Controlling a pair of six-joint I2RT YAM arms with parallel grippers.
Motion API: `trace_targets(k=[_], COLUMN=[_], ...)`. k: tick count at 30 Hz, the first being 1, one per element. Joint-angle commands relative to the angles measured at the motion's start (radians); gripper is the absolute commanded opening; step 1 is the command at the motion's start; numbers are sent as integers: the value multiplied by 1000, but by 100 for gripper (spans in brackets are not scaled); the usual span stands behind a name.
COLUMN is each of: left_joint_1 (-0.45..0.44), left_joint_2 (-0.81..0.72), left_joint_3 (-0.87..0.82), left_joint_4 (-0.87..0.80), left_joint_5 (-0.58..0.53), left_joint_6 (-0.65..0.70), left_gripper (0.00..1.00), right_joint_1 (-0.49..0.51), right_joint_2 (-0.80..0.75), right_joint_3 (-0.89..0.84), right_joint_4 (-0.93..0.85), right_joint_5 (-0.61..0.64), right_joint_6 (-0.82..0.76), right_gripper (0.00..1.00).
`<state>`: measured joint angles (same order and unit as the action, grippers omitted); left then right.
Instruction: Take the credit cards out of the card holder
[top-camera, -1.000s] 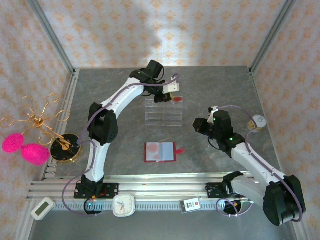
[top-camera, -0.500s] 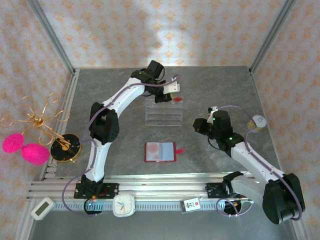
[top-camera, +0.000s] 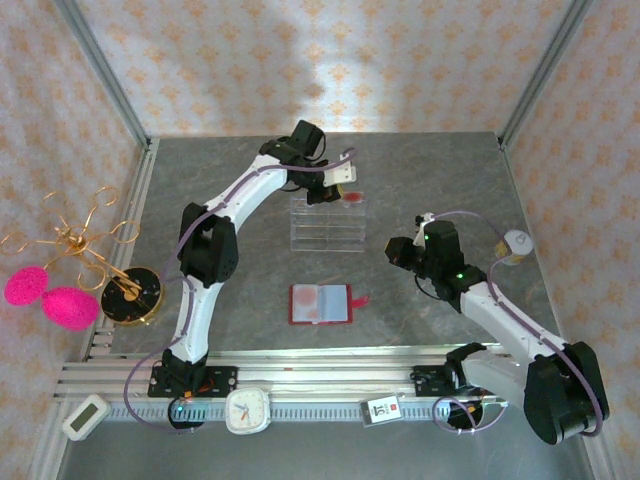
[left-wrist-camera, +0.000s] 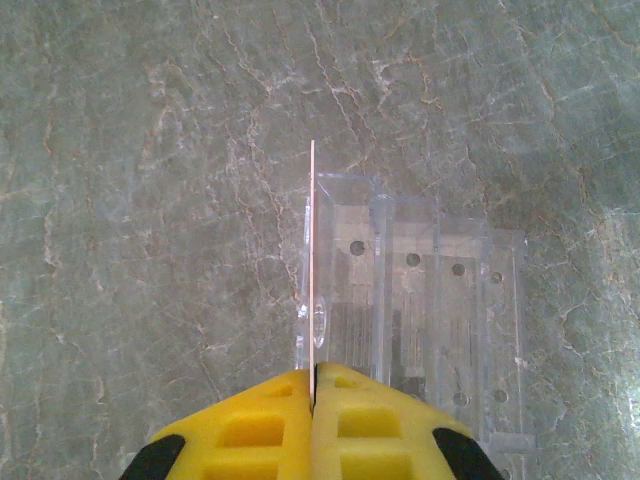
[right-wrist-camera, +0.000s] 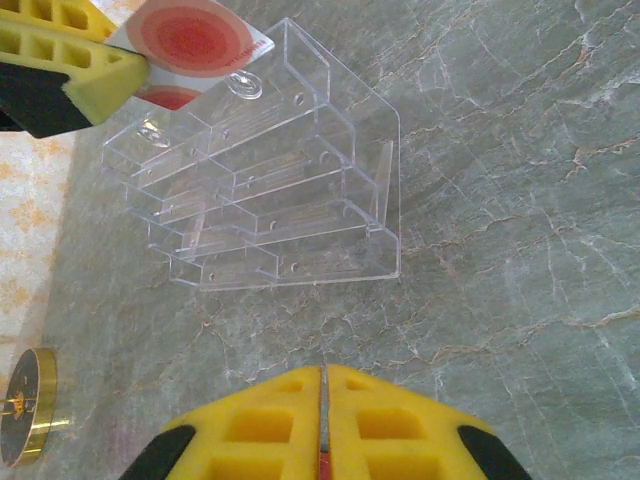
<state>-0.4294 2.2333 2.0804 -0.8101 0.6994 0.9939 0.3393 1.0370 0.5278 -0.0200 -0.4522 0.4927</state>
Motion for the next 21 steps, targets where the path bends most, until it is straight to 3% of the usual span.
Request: trace_targets(k=[1,8,9,13,16,21], left_joint_1=[6,5,5,4,5,6], left_joint_2=[27,15,13,-4,-15,-49], left_joint_3=[-2,-34,-34,-36,-42,-40], left_joint_4=[18,70,85,150,211,295], left_joint_5=[21,6,1,-13,-36,-48], left_joint_6=[17,-29,-48,-122,-178,-281], left_gripper=[0,0,3,31,41,43], right_joint_1=[-6,-6,-6,-6,-6,-6], right_joint_2=[5,13,14,15,8,-4], right_joint_3=[23,23,22,22,19,23], right_joint_4=[24,34,33,35,34,27], right_joint_5=[13,10,7,-1,-1,-23], right_joint_6=[-14,-11,-12,-11,-8,-10], right_gripper=[10,11,12,16,20,35])
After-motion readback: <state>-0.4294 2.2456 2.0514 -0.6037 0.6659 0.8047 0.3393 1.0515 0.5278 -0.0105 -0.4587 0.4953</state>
